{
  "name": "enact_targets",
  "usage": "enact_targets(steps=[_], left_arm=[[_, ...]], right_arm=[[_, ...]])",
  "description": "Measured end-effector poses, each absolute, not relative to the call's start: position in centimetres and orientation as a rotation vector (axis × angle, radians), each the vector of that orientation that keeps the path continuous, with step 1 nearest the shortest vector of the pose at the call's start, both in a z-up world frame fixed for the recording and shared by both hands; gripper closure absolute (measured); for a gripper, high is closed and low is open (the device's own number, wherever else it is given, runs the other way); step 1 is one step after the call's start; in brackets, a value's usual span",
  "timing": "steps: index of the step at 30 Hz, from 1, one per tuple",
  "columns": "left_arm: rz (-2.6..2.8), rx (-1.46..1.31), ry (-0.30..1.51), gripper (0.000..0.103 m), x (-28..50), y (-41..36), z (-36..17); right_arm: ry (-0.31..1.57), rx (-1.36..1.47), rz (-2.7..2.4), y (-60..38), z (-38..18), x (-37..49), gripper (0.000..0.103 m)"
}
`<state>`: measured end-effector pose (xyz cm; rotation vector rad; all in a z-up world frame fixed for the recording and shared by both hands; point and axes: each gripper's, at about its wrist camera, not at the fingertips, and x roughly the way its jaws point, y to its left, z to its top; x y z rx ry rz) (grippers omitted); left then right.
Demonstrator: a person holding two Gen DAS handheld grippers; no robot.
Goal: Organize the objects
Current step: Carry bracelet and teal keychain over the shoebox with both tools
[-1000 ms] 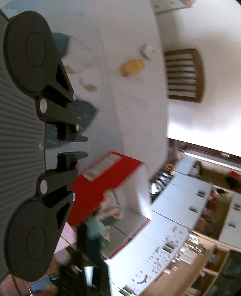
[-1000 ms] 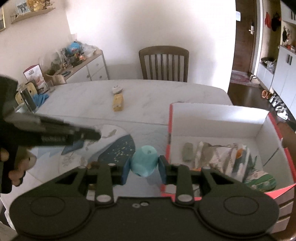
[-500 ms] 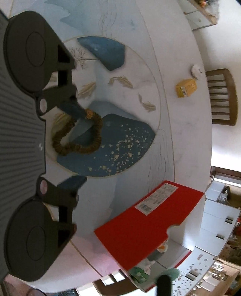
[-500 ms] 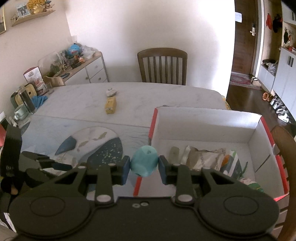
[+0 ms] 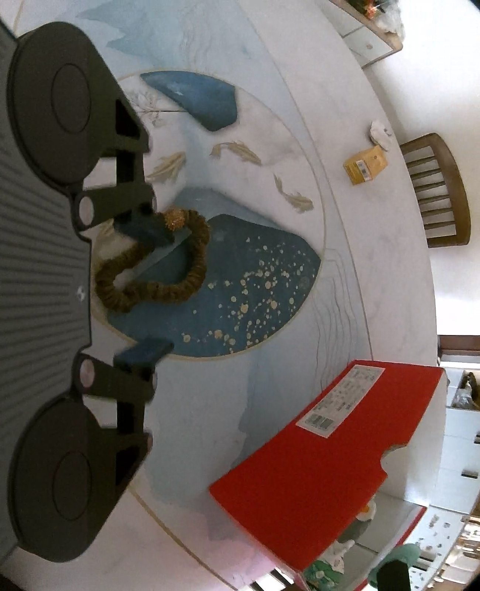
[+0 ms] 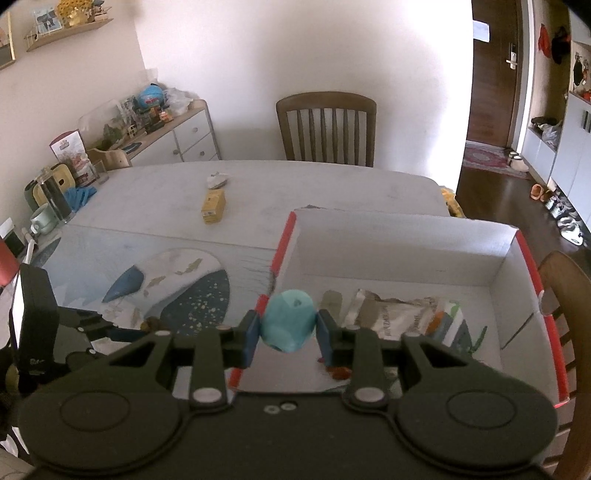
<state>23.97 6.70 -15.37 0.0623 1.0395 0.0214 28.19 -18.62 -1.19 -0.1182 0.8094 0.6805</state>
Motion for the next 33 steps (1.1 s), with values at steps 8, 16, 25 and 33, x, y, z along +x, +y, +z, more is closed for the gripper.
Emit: enact_targets(steps=[8,16,25,33], left_arm=[[0.116,0.037,0.993,0.094,24.7,6.8,-14.2],[0.118,-0.209,0.868,0.094,26.2,7.7,-7.1],[-0.032,-0.226,0.783,0.094,29.5,2.6,-2.2],[-0.159,-0.184,0.78,0.094,32.9,-2.9,-1.7]], right_arm=[[0.815,-0.107,0.677,-21.1,-1.6,29.4,0.072],[0.824,-0.083,0.658,-23.4,-2.5,30.9,0.072],[0.851,-0.082,0.647,-24.7,-3.7,32.1,0.072],[0.869,-0.093,0.637,-25.2,-4.6,32.6,0.072]])
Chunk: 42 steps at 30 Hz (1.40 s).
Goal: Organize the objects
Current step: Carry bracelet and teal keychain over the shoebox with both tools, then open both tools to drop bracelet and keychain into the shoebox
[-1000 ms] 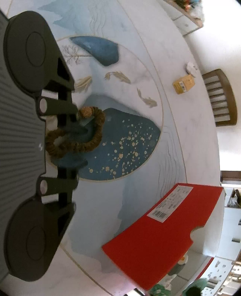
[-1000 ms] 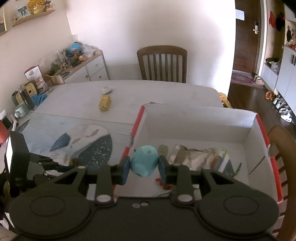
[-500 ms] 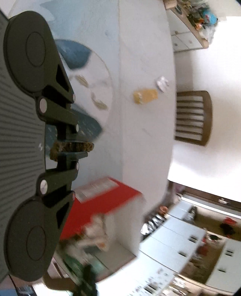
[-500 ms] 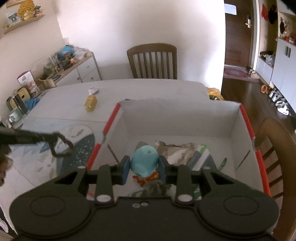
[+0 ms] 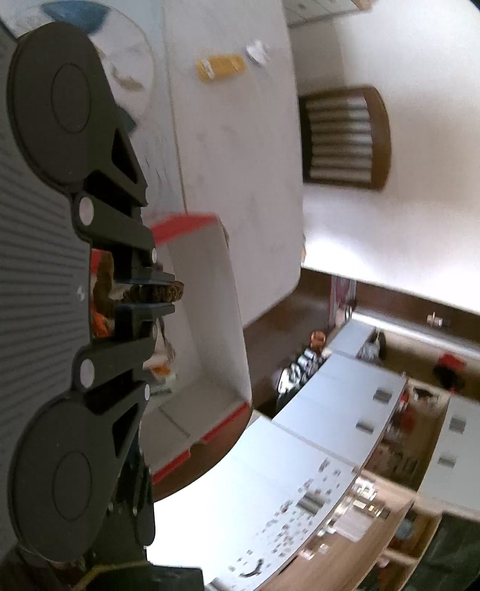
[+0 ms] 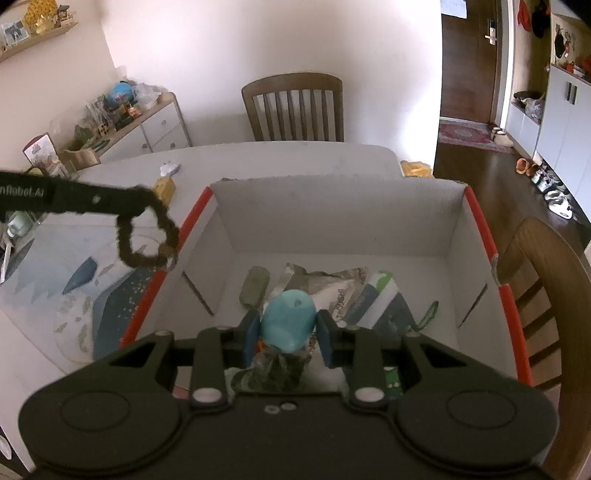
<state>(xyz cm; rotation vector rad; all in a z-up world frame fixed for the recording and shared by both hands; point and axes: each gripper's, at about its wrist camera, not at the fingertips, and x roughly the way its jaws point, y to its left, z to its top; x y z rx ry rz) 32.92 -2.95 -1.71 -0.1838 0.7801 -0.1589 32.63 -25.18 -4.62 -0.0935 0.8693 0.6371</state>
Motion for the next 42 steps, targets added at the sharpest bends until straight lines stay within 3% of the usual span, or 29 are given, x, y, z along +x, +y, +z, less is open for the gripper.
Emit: enact_targets(steps=[10,27,42], left_arm=[[-0.244,-0.098,0.897,0.094,37.3,-7.8,-5.1],[-0.214,-0.064,1.121,0.094,41.8,-8.5,-11.9],[-0.262,-0.058,1.102,0.093,40.1,-8.1,-10.9]], right_arm=[[0.901,-0.138,0.64,-24.1,-5.9,33.4,0.072],[0.942,-0.186,0.649,-22.7,-7.4,34.5,0.073],[0.908,-0.15,0.642,-24.7,-5.1,33.1,0.069]])
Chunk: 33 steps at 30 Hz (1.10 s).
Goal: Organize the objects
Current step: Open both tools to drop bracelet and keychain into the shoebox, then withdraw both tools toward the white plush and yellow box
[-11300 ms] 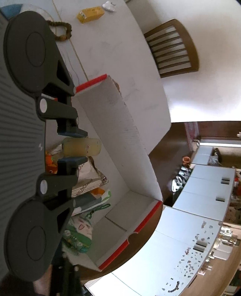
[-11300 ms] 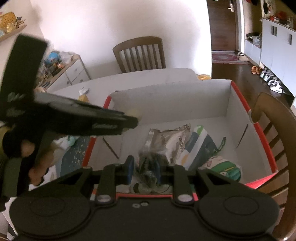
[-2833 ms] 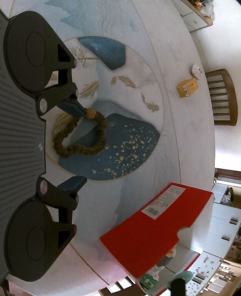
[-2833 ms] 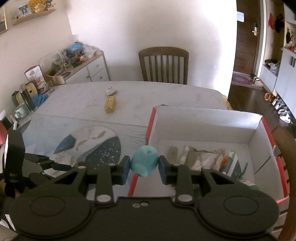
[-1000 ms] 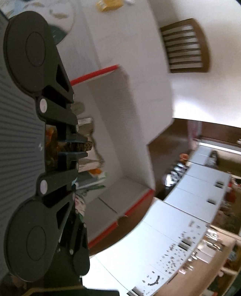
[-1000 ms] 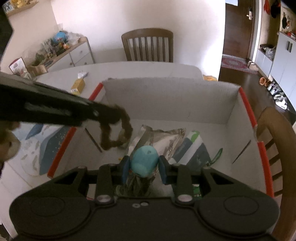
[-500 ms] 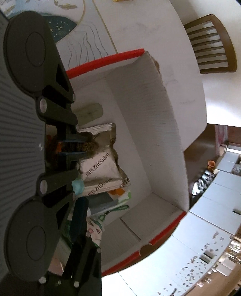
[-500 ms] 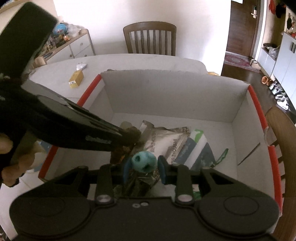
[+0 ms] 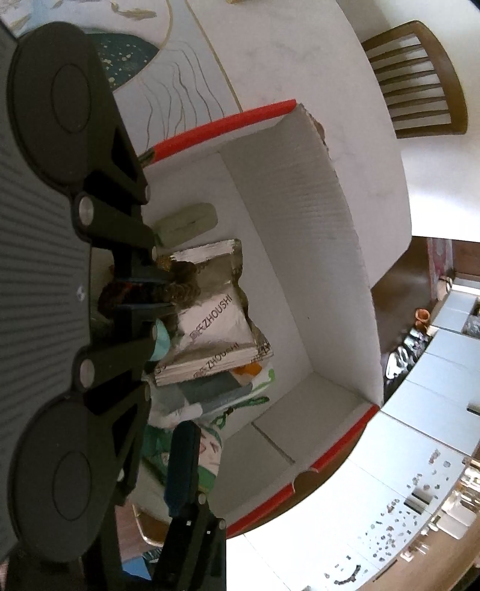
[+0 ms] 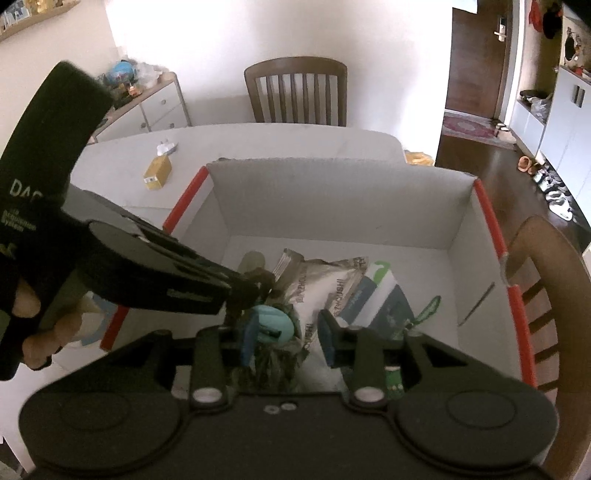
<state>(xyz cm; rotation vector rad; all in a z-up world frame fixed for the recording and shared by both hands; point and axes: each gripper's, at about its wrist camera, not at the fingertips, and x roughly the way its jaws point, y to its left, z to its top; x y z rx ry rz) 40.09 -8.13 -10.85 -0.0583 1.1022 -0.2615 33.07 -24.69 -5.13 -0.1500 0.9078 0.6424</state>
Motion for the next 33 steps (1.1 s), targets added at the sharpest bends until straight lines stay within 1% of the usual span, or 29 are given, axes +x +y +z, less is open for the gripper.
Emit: enact_targets(steps=[5,7,11,16,17,18,19,20,21,23,27,29,30,32,33], left_arm=[[-0.281,-0.089,1.055,0.092,38.6,-7.4,-9.0],[-0.289,-0.101,1.025,0.092,37.9,-7.0,-8.1],[-0.301,-0.14,0.964,0.092,36.1,-5.8,-6.3],[-0.298,-0.201,0.888,0.091,33.9,-3.1,-4.2],[-0.291,-0.218,0.874,0.089,33.4,-2.2,-3.9],[-0.284,-0.233,0.862,0.083,33.0,-1.3,-3.6],[-0.271,-0.246,0.851,0.079,32.6,-0.5,-3.4],[-0.252,-0.26,0.835,0.068,32.2,0.7,-3.0],[-0.24,-0.269,0.819,0.055,31.8,1.6,-2.7],[-0.208,-0.277,0.782,0.038,31.0,3.4,-2.0],[-0.156,-0.276,0.738,0.038,29.8,7.2,-0.9],[-0.133,-0.271,0.723,0.036,29.3,9.0,-0.6],[-0.123,-0.27,0.719,0.032,29.1,9.9,-0.5],[-0.105,-0.277,0.708,0.029,28.8,12.0,-0.3],[-0.097,-0.284,0.706,0.029,28.7,13.0,-0.3]], right_arm=[[0.889,-0.125,0.632,-25.6,-3.9,32.1,0.067],[0.876,-0.112,0.63,-25.8,-3.2,31.7,0.063],[0.84,-0.093,0.631,-25.7,-1.7,30.8,0.058],[0.79,-0.083,0.643,-24.6,0.1,29.8,0.044],[0.781,-0.082,0.645,-24.3,0.4,29.6,0.041],[0.774,-0.081,0.648,-23.9,0.7,29.5,0.039],[0.767,-0.079,0.652,-23.4,1.0,29.4,0.039],[0.762,-0.081,0.655,-22.9,1.3,29.4,0.039],[0.759,-0.081,0.657,-22.4,1.5,29.4,0.038],[0.754,-0.087,0.665,-21.1,1.9,29.2,0.035],[0.754,-0.096,0.68,-18.1,2.5,28.9,0.034],[0.748,-0.101,0.687,-16.4,2.8,28.7,0.029],[0.746,-0.105,0.686,-15.5,3.0,28.6,0.026],[0.739,-0.116,0.687,-13.6,3.3,28.4,0.023],[0.737,-0.118,0.689,-12.8,3.4,28.4,0.02]])
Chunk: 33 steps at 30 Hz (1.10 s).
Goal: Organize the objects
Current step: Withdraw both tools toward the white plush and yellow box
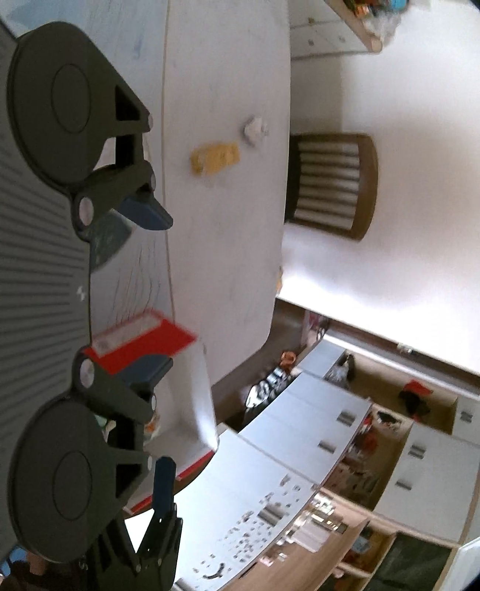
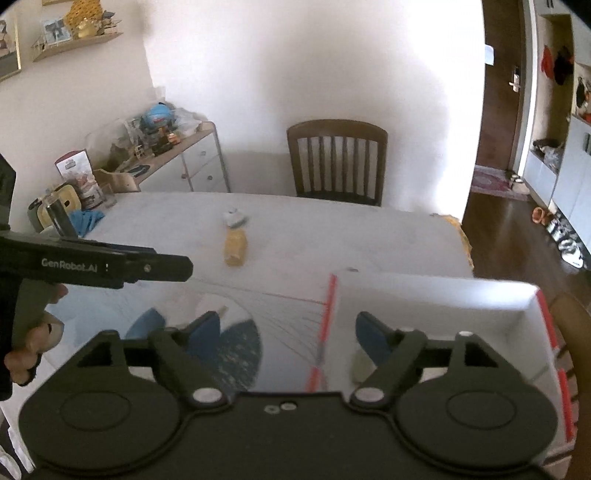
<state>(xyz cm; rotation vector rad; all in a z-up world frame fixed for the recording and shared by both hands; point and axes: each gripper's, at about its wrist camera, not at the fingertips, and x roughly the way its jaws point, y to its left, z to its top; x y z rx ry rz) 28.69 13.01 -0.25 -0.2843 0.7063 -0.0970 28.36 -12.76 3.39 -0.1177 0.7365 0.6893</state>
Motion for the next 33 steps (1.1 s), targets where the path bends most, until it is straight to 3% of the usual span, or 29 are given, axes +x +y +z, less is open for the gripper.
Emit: enact_targets(steps=[4,6,17,19,20,33], left_arm=[[-0.077,-0.295,0.703,0.028,28.3,16.9,-0.6],[-0.069,-0.299,0.705,0.022,28.4,18.6,-1.0],[-0.02,-0.302,0.719,0.016,30.6,27.2,-3.7],[-0.016,-0.297,0.717,0.01,31.5,28.2,-4.2],[-0.013,-0.297,0.715,0.001,32.0,28.7,-4.5],[-0.029,-0.256,0.691,0.0,40.7,32.7,-9.4]], right_arm=[[0.733,-0.14,0.686,-8.9,3.7,28.2,0.013],[0.739,-0.159,0.676,-7.0,3.6,28.2,0.011],[0.775,-0.214,0.643,1.3,2.1,29.1,0.007],[0.781,-0.222,0.638,2.4,1.7,29.4,0.007],[0.784,-0.226,0.635,2.9,1.5,29.7,0.007],[0.801,-0.247,0.6,7.8,-3.0,34.5,0.007]])
